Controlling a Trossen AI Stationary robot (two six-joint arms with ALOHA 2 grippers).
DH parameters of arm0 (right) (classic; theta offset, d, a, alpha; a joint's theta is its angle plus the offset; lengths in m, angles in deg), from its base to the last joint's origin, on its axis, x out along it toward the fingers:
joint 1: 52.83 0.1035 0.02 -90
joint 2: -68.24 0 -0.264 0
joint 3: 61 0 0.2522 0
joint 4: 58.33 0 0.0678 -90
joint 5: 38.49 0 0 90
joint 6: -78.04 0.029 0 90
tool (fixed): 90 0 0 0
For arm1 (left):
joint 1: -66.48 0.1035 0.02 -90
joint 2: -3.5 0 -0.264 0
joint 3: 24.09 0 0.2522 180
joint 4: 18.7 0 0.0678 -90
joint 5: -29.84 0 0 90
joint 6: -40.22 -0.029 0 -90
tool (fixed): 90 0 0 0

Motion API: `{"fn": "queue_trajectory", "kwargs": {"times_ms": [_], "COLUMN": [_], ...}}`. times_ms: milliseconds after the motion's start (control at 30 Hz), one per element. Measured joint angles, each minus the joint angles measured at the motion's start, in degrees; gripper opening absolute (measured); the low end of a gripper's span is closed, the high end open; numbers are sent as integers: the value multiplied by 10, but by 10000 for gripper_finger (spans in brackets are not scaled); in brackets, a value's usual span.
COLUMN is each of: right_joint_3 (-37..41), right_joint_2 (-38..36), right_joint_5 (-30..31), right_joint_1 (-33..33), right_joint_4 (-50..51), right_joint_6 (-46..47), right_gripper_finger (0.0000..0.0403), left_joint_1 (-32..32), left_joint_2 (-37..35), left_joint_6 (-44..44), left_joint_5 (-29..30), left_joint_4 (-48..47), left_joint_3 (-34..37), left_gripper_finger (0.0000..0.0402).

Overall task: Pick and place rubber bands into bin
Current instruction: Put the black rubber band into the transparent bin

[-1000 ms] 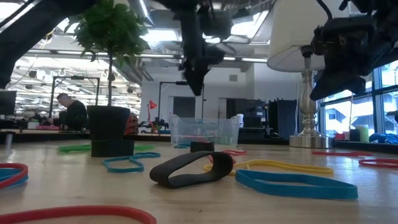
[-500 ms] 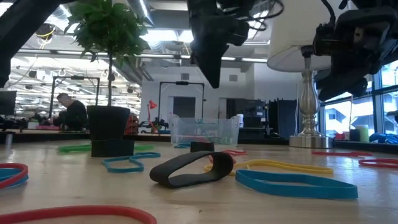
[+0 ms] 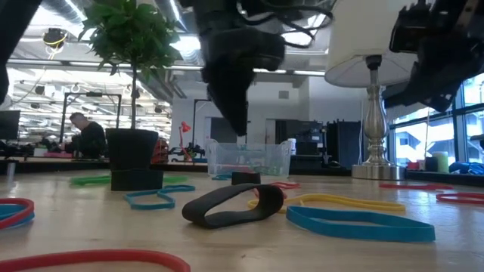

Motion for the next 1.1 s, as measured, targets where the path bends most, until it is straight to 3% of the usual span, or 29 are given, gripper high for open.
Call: {"fn": "queue_trajectory", "kwargs": {"times_ms": [267, 400, 600, 833, 1100], "right_joint_3": [-36, -99, -228, -407, -573], "right_joint_2": [47, 109, 241, 408, 563], "right_joint_5": [63, 107, 109, 108, 87], "right_joint_1": [6, 2, -33, -80, -125], "right_joint_4": [-26, -27, -25, 43, 187], "right_joint_6": [12, 10, -34, -51, -39], "right_gripper_finger": [2, 1, 1, 5, 31], "left_joint_1": [-13, -33, -60, -79, -94], "left_joint_2": [-183, -283, -418, -535, -616], "left_joint_6": [55, 85, 115, 92, 60], "left_joint_5": [30, 47, 59, 64, 63], "left_joint_4": [109, 157, 229, 287, 284], "left_joint_3": [227, 345, 494, 603, 656], "left_gripper_finger": [2, 2, 2, 2, 2]}}
